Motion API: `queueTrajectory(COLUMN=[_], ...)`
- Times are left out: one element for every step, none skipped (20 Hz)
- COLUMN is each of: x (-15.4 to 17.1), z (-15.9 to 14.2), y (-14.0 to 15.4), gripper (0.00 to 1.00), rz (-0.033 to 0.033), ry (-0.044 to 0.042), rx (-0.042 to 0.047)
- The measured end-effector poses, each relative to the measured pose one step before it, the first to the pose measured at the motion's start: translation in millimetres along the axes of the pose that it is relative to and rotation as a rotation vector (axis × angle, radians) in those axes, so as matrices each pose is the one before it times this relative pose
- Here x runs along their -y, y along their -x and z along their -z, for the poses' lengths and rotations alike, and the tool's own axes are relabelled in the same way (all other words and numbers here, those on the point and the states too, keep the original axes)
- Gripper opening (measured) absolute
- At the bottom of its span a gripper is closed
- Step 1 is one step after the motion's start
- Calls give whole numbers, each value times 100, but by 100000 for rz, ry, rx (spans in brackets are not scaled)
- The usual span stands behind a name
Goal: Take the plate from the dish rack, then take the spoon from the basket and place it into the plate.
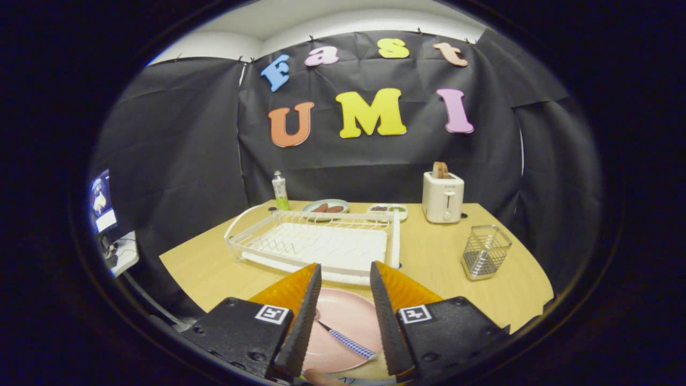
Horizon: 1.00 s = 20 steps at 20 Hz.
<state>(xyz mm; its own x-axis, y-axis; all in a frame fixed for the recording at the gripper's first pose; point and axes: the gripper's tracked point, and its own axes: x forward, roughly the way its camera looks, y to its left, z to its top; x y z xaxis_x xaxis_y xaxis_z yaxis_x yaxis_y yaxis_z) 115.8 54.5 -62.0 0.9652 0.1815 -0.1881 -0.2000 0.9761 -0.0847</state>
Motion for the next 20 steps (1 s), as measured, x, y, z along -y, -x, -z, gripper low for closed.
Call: queueTrajectory(x=[41,-74,-104,-56,-46,-176,-164,-76,-184,-149,271,273,166,229,315,287,157,161,214,285], z=[-391,-566,-424,-570,-498,-602,-445,-554,-659,-790,-687,-826,-575,-612,-420,-282,-278,-344,-316,-334], y=[652,666,601,628,623,632,655,626,763,546,648,659,587,551,491,374,411,387,309,212], gripper=[68,74,81,87,91,97,98,99,100,100,100,100,100,100,100,100,100,100,100,100], rz=[1144,870,1329,1445,1584,769,945,659,-17,237,1256,1593,1348,1339,1522,956,554,115,444,826], ry=[1819,2130,1615,937,194,-583,-917,-1253,-1134,-833,-683,-666,-652,-1050,-1057,-697,-578,-201,145,-108], rx=[2078,2034,1965,2032,1986,1650,995,803,1023,1338,1295,1453,1064,1111,497,-10,-113,91,457,649])
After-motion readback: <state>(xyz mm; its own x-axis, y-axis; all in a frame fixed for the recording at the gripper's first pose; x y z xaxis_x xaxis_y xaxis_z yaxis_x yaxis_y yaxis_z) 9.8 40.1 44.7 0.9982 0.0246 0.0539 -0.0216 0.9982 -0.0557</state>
